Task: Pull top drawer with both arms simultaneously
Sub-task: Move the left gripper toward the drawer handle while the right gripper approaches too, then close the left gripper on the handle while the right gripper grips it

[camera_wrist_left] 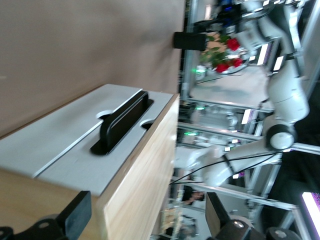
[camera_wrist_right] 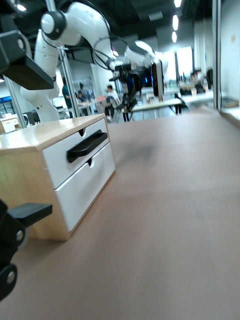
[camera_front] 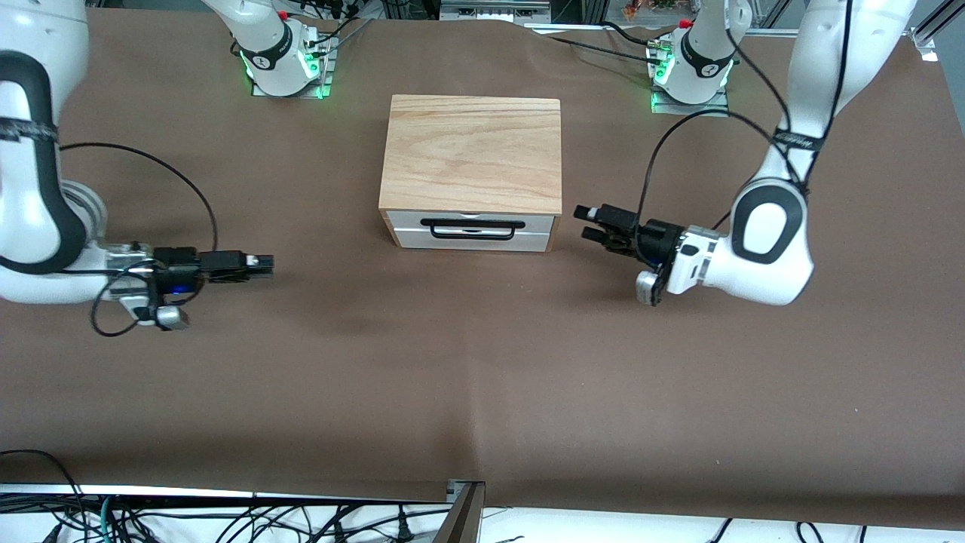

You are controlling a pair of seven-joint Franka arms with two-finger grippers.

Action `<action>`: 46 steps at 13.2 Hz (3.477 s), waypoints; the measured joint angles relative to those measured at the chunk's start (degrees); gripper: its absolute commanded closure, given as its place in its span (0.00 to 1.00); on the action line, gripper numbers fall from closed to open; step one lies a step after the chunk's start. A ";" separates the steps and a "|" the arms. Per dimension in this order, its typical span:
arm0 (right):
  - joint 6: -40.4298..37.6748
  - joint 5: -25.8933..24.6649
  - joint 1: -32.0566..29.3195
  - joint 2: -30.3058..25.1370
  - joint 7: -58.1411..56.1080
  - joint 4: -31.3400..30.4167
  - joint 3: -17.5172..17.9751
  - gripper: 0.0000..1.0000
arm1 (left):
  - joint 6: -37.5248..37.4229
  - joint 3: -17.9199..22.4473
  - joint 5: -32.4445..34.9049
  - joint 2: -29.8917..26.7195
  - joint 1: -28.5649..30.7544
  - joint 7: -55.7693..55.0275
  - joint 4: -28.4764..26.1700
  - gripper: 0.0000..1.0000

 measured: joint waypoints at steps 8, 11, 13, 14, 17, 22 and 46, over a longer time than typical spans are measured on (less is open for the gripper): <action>3.43 17.47 13.75 8.56 -13.90 -0.92 0.39 0.00 | 8.08 -0.18 -13.46 7.18 -5.87 7.04 -0.47 0.07; 3.21 20.72 15.88 8.67 -15.95 -2.00 0.42 0.00 | 10.17 -0.21 -15.10 8.92 -7.77 9.07 -0.48 0.23; 3.03 21.92 17.53 8.69 -17.31 -3.17 0.46 0.00 | 10.20 -0.36 -15.11 9.22 -8.40 9.73 -0.52 0.36; 3.01 22.28 18.39 8.71 -17.60 -3.90 0.48 0.00 | 10.20 -0.69 -15.11 9.25 -8.57 9.85 -0.63 0.40; 3.02 23.48 20.59 9.08 -19.72 -5.84 0.50 0.00 | 10.26 -1.75 -15.11 9.32 -8.84 10.22 -1.28 0.52; 2.82 23.81 21.67 9.90 -22.09 -7.68 1.06 0.01 | 10.88 -1.64 -15.16 10.18 -8.64 13.05 -1.69 0.81; 1.61 26.29 21.57 9.85 -24.70 -8.12 2.11 0.88 | 11.48 -1.70 -15.21 10.31 -8.58 15.37 -1.38 1.00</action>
